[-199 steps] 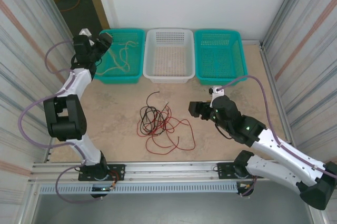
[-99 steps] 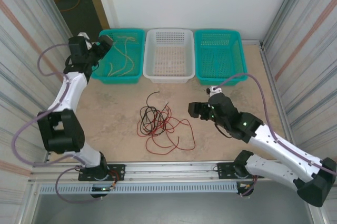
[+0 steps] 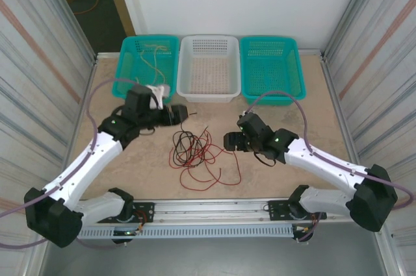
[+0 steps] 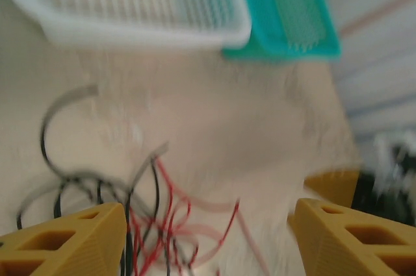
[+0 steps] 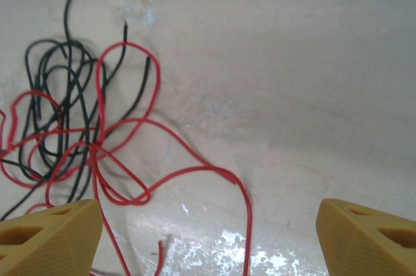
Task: Untangle the cables
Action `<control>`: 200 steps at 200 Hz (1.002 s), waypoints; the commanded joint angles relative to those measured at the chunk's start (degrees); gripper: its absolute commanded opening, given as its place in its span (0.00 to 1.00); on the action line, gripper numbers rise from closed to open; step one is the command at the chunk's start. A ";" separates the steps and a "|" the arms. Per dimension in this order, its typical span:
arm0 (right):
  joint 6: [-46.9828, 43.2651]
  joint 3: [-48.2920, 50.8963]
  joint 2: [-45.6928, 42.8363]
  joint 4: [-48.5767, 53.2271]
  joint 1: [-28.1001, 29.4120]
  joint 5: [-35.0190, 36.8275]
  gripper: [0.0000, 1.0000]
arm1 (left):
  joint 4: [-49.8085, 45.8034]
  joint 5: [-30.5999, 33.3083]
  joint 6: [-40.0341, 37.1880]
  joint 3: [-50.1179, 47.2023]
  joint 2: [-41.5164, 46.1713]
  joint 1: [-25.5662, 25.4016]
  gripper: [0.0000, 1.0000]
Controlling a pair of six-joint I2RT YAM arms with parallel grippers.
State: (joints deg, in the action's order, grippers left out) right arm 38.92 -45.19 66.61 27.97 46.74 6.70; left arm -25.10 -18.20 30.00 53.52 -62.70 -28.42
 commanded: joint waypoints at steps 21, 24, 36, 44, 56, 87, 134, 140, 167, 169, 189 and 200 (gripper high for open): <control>0.14 1.72 6.07 2.09 -0.42 -3.14 0.78 | -5.22 1.37 0.66 -8.92 3.67 -2.93 0.59; 0.03 1.64 6.66 2.31 -0.38 -3.18 0.78 | -5.07 1.37 0.89 -9.36 3.73 -2.95 0.58; -0.45 1.60 8.64 2.97 -0.13 -3.40 0.76 | -4.78 1.67 1.52 -10.04 3.76 -2.95 0.53; -0.96 1.57 10.01 3.14 0.22 -3.32 0.72 | -4.66 1.71 1.58 -10.10 3.73 -2.95 0.51; -1.68 1.28 11.80 3.40 1.01 -2.65 0.71 | -4.59 1.90 1.49 -10.06 3.24 -2.93 0.50; -3.26 0.31 17.49 2.02 1.55 -1.37 0.71 | -3.23 2.92 2.30 -11.26 1.11 -2.95 0.49; -5.83 -3.66 24.55 0.10 1.43 1.25 0.69 | 0.16 1.55 4.80 -13.41 -3.13 -2.95 0.47; -6.15 -4.13 25.04 -0.01 1.34 1.53 0.68 | 0.54 1.41 5.10 -13.66 -3.29 -2.95 0.47; -6.66 -5.28 26.62 -0.61 0.90 1.65 0.59 | 1.84 1.59 5.49 -14.49 -3.64 -2.95 0.46; -6.66 -5.27 26.68 -0.63 0.83 1.69 0.58 | 1.95 1.63 5.50 -14.56 -3.72 -2.93 0.46; -6.49 -5.17 26.84 -1.29 0.77 2.22 0.48 | 3.09 1.11 6.10 -15.16 -4.91 -2.95 0.45; -6.42 -5.17 26.80 -1.27 0.74 2.48 0.42 | 3.60 0.76 6.42 -15.36 -5.58 -2.95 0.44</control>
State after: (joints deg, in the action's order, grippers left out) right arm 33.26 -49.21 92.29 28.38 47.88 7.94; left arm -23.66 -16.56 35.00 39.13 -66.83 -31.24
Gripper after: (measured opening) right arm 0.467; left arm 0.446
